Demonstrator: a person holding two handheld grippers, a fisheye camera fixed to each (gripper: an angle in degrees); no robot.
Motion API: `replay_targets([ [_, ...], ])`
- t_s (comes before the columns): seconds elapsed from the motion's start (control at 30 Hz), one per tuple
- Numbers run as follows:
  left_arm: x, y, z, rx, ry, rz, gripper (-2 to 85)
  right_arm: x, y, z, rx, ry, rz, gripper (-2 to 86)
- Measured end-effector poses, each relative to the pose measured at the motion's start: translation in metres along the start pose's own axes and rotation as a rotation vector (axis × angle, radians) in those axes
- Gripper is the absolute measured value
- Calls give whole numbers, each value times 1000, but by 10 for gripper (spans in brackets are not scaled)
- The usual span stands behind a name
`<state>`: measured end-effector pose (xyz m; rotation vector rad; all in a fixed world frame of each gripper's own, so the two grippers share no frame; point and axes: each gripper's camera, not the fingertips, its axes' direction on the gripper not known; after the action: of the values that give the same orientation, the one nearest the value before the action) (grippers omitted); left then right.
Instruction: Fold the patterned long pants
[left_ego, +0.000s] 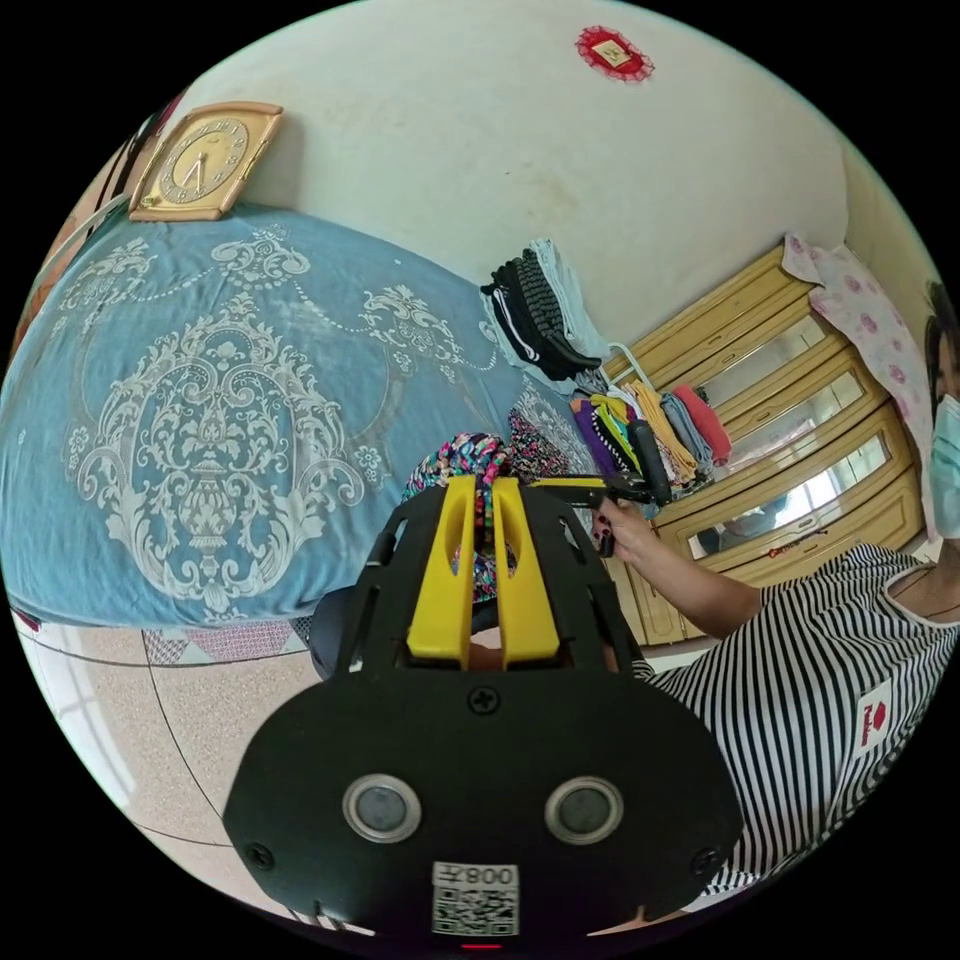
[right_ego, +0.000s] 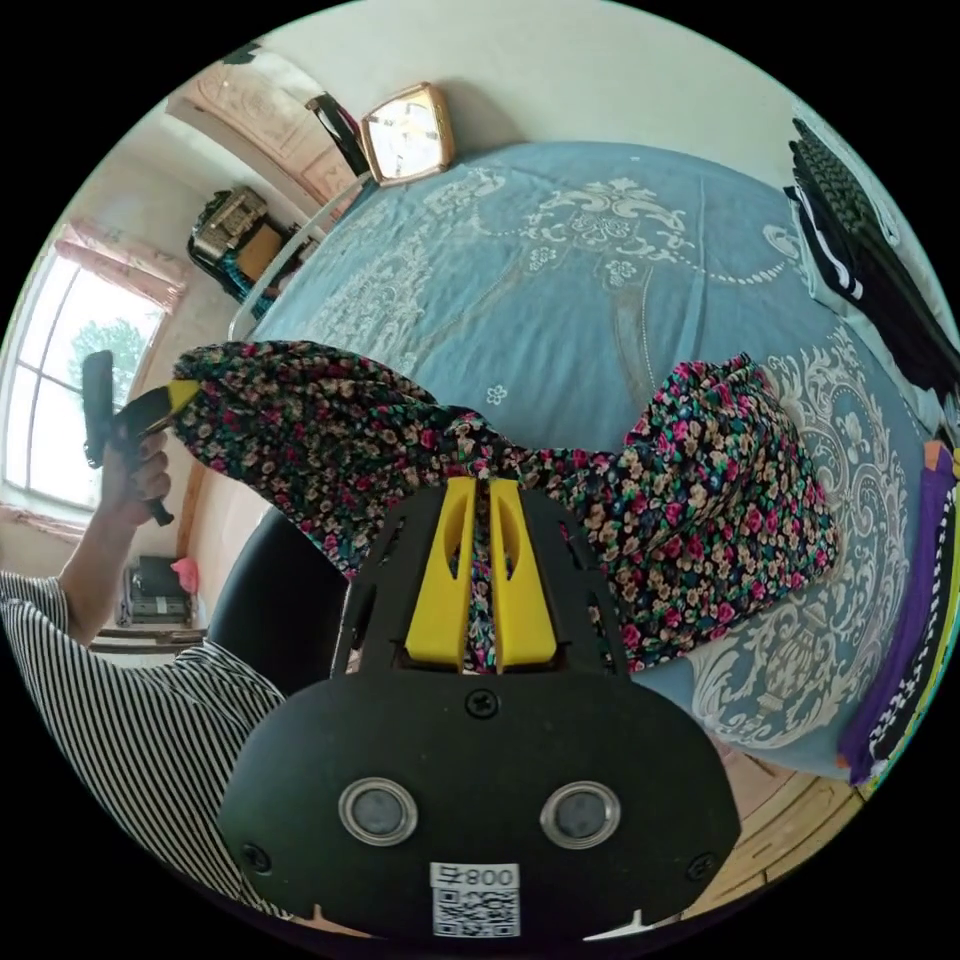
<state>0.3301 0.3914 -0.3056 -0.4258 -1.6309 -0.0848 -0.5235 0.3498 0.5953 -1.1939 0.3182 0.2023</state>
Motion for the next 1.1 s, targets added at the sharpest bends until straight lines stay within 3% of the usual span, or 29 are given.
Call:
replay_targets([
  [0.07, 2, 8, -5, 9, 1, 19, 28, -9, -4, -11, -1, 1, 10, 11],
  [0.23, 9, 26, -28, 67, 66, 93, 28, -34, 12, -125, 299, -26, -5, 7],
  [0.4, 25, 33, -71, 254, 155, 219, 27, -89, 25, -271, 704, 45, -136, 6],
  [0.63, 29, 7, -144, 521, 63, 362, 28, -196, -64, -347, 946, 135, -393, 7],
  [0.73, -5, -6, -171, 606, -30, 274, 29, -250, -152, -347, 920, 136, -500, 9],
  [0.8, -35, -13, -177, 614, -136, 182, 30, -291, -248, -319, 759, 48, -563, 13],
  [0.9, -100, -14, -170, 566, -325, -23, 33, -342, -347, -227, 461, 172, -580, 24],
  [0.97, -162, 0, -152, 490, -367, -255, 38, -356, -375, -160, 288, 289, -563, 26],
  [1.1, -229, 48, -114, 376, -418, -545, 47, -318, -358, -63, 195, 358, -495, 13],
])
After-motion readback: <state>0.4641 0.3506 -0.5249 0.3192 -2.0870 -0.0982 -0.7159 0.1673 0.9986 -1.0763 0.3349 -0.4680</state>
